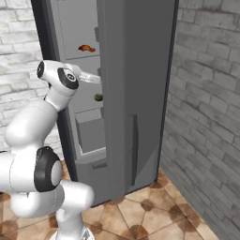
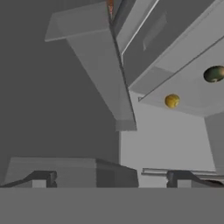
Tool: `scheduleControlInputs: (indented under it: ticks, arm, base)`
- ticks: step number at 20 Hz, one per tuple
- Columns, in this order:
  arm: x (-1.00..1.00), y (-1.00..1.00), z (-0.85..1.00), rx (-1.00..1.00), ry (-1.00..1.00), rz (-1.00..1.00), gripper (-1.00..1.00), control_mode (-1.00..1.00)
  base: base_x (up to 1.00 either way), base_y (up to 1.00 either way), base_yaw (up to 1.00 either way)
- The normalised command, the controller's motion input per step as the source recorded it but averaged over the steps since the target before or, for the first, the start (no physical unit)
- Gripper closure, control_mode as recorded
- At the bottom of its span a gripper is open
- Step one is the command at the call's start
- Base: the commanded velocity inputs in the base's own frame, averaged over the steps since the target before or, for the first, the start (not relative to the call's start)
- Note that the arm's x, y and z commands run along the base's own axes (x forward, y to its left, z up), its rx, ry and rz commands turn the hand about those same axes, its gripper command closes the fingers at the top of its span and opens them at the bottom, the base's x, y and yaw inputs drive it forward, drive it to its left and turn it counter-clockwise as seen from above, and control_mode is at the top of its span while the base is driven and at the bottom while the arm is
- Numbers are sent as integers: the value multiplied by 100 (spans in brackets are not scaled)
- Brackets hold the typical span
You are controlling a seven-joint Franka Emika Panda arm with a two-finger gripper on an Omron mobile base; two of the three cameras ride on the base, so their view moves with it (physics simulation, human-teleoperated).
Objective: Gather the squashs from the fridge and place them on a tray on the dining counter. Then gather the chicken drumstick and steak from the fridge and place them on the other tray.
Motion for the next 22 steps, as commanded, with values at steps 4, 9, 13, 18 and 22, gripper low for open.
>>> scheduleControlInputs:
  ticks: [4,9,13,18,22]
  arm:
    - [0,-52,0,-7,0,-3,-100,-100]
    - [-6,-61,0,-5,0,-6,-100,-100]
    - [-3,-68,0,-3,0,-7,-100,-100]
    - [-4,-76,0,-2,0,-7,-100,-100]
    - [-1,-87,0,-2,0,-6,-100,-100]
  base:
    - [0,0,0]
    - [0,0,0]
    - [0,0,0]
    - [0,0,0]
    - [0,0,0]
